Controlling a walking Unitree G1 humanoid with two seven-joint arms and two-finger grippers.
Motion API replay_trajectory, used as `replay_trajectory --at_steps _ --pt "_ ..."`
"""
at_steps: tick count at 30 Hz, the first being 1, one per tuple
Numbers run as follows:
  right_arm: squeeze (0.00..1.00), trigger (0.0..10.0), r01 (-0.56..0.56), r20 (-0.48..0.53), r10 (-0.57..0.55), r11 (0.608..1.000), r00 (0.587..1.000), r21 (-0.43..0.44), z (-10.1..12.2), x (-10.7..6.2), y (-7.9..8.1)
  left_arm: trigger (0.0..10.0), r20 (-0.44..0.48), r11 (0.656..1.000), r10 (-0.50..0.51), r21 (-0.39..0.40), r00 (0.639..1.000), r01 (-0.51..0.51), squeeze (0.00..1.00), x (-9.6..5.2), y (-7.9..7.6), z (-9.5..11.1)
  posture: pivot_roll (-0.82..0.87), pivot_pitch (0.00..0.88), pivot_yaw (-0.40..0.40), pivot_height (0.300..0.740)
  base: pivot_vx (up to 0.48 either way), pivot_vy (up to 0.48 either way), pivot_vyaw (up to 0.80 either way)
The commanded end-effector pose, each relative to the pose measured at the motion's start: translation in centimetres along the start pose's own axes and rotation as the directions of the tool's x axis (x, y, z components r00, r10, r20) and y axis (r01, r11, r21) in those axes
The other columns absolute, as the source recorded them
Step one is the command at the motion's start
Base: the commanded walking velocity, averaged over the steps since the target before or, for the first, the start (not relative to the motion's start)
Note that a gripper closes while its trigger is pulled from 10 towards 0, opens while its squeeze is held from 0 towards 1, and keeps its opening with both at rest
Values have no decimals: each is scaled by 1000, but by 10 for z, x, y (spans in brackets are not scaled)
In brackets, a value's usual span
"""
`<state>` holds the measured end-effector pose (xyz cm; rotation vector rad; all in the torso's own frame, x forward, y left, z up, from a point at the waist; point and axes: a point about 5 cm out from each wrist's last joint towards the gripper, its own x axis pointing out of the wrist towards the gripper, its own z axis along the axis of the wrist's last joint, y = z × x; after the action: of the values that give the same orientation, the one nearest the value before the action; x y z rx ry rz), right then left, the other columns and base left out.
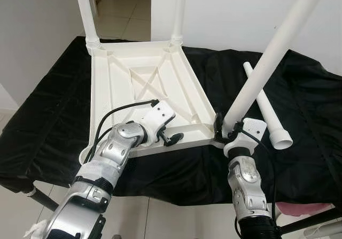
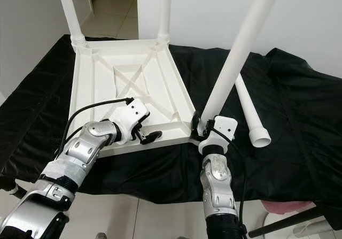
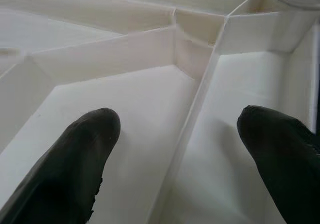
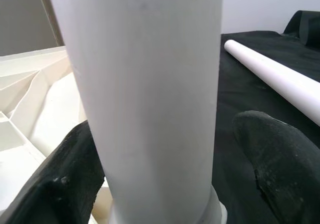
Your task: Building children table
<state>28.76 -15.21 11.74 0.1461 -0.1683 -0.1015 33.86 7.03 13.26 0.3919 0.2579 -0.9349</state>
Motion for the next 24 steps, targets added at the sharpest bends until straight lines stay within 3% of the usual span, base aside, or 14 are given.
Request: replay_trajectory --at_steps 1,12,13,14,17,19,22,23,24 --pt "0 10000 0 5 0 1000 1000 2 0 -2 0 10000 -77 938 343 -22 936 -346 0 -1 20 -9 -3 0 -28 740 0 0 0" --pt "0 10000 5 8 -5 1000 1000 7 -1 -2 2 10000 -152 915 387 -56 909 -399 0 -4 29 -18 -5 0 -21 740 0 0 0" --pt "0 10000 5 12 -5 1000 1000 7 -1 -1 2 9373 -156 915 386 -59 909 -398 0 -3 29 -19 -4 0 -22 740 0 0 0" --pt "0 10000 5 14 -5 1000 1000 7 0 0 2 7333 -161 916 384 -54 909 -397 0 -3 29 -19 -4 0 -22 740 0 0 0" --pt "0 10000 6 17 -6 1000 1000 8 0 1 2 7333 -169 917 383 -49 908 -396 0 -3 29 -20 -4 0 -22 740 0 0 0" --pt "0 10000 6 19 -6 1000 1000 8 0 2 3 2314 -170 914 378 -85 910 -396 0 -1 29 -18 -3 0 -20 740 0 0 0" --pt "0 10000 6 19 -6 1000 1000 8 0 2 3 2314 -167 912 376 -106 912 -395 0 -1 29 -17 -3 0 -20 740 0 0 0" --pt "0 10000 8 21 -8 1000 1000 8 1 3 3 902 -166 913 374 -106 912 -394 0 0 29 -16 -1 0 -20 740 0 0 0" --pt "0 10000 8 21 -8 1000 1000 8 1 3 3 902 -166 913 374 -106 912 -394 0 0 29 -16 -1 0 -20 740 0 0 0"
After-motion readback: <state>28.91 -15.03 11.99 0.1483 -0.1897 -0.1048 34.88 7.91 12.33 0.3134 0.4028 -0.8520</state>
